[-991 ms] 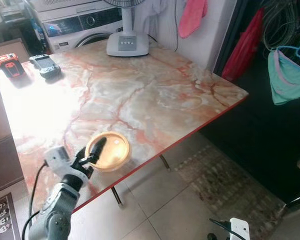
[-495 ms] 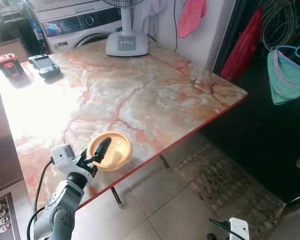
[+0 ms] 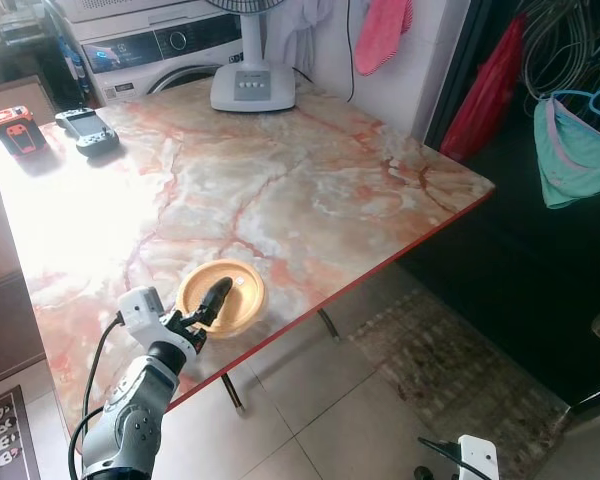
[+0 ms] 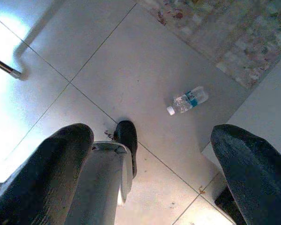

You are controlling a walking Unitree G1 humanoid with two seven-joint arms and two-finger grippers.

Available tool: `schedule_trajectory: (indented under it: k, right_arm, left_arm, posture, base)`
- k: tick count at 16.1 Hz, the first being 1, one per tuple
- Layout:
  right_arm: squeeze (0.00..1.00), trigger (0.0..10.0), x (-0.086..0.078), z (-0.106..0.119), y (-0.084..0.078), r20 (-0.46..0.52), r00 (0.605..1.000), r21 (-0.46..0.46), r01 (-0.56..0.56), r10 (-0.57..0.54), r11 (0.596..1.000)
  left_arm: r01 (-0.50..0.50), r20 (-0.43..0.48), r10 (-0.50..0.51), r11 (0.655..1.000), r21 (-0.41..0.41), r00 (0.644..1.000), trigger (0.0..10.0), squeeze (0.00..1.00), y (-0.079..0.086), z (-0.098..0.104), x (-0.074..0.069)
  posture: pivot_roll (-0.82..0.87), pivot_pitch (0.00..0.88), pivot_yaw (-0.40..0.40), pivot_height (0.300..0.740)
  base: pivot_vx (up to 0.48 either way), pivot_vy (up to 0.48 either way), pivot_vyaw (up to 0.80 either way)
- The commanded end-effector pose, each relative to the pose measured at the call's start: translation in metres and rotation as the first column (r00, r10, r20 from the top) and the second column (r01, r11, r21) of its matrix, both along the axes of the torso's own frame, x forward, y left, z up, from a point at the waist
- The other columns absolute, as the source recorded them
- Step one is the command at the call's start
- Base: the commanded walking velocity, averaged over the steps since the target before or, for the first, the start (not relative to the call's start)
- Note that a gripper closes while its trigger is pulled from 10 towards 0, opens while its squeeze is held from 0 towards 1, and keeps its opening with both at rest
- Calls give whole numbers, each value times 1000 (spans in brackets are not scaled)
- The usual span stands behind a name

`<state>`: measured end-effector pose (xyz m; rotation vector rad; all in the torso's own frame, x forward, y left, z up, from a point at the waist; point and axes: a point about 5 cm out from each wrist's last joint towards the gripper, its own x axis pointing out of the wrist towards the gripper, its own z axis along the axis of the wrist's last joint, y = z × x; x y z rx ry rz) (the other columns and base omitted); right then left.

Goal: Restocking fridge

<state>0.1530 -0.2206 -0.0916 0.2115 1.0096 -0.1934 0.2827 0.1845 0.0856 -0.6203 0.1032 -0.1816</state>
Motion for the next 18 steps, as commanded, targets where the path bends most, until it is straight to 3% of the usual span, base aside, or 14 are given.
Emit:
schedule_trajectory:
  k: [1,15,18]
  right_arm:
    - [0,10000,-3,-1,-3,-13,1000,-9,-3,3,1000]
    - [0,10000,-4,-1,-5,-15,1000,-8,-6,6,1000]
    - [0,10000,-4,-1,-5,-15,1000,-8,-7,7,1000]
  left_arm:
    - [-7,13,7,1000,7,1000,0,0,0,2,2]
    - [-83,55,84,996,-24,995,0,0,4,6,5]
    - [-126,89,132,990,-69,987,0,0,9,15,8]
  posture:
    - [107,67,-27,740]
    - [104,73,-38,740]
    - [105,65,-39,740]
  base:
    - [0,0,0]
    - [0,0,0]
    - [0,0,0]
